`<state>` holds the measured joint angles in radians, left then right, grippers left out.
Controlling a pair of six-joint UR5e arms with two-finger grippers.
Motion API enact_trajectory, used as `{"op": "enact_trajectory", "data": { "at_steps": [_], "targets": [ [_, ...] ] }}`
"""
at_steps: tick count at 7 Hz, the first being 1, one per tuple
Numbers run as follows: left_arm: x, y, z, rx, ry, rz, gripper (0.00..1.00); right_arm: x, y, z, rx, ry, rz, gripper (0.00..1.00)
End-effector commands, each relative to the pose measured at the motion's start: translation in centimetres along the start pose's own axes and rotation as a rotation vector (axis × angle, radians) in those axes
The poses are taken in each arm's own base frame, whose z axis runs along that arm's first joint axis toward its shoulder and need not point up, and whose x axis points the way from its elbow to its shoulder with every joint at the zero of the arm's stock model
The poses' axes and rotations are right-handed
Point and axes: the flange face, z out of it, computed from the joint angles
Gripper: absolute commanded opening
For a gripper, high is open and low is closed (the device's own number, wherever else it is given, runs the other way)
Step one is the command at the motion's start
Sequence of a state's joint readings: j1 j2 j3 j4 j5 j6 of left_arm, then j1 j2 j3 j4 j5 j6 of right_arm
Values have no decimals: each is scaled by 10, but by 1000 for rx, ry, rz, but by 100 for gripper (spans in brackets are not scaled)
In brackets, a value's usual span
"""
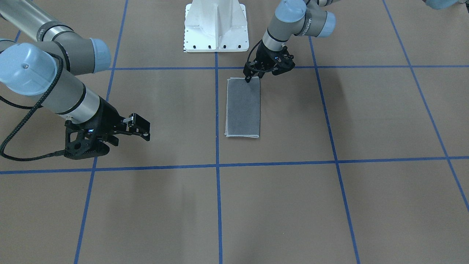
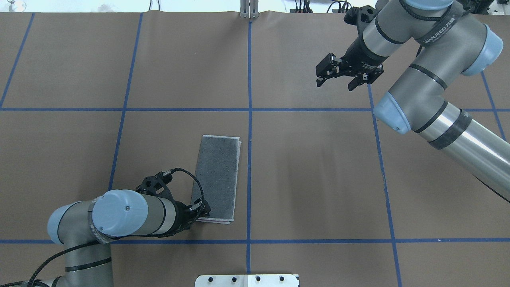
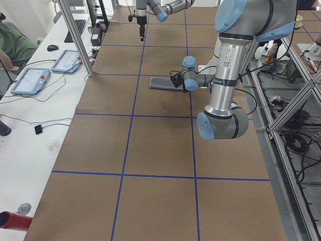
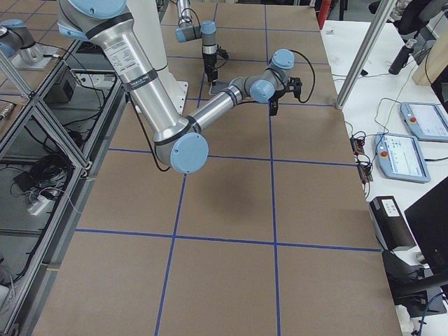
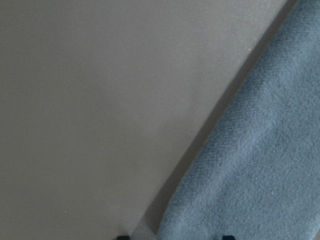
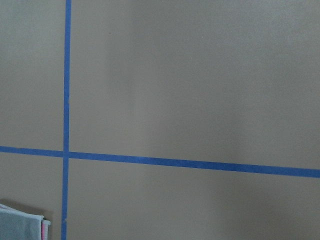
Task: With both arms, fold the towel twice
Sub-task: 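Grasp the near end of the strip with the left gripper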
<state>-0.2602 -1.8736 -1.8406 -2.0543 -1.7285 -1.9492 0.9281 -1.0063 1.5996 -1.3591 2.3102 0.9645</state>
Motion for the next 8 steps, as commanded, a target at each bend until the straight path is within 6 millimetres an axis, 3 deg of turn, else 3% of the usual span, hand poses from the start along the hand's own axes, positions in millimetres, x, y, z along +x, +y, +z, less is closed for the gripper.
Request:
{"op": "enact_trajectory", "data": {
  "at_steps": [1,6,8],
  "targets": [
    [1,1,-2,-3,3,1,2,0,0,2,-1,2,0,100],
    [16,1,-22,0,13,-5,0,3,0,5,-5,6,0,100],
    [42,-5,-44,6,74,-11,0,4,1,6,-7,7,-3,100]
  ]
}}
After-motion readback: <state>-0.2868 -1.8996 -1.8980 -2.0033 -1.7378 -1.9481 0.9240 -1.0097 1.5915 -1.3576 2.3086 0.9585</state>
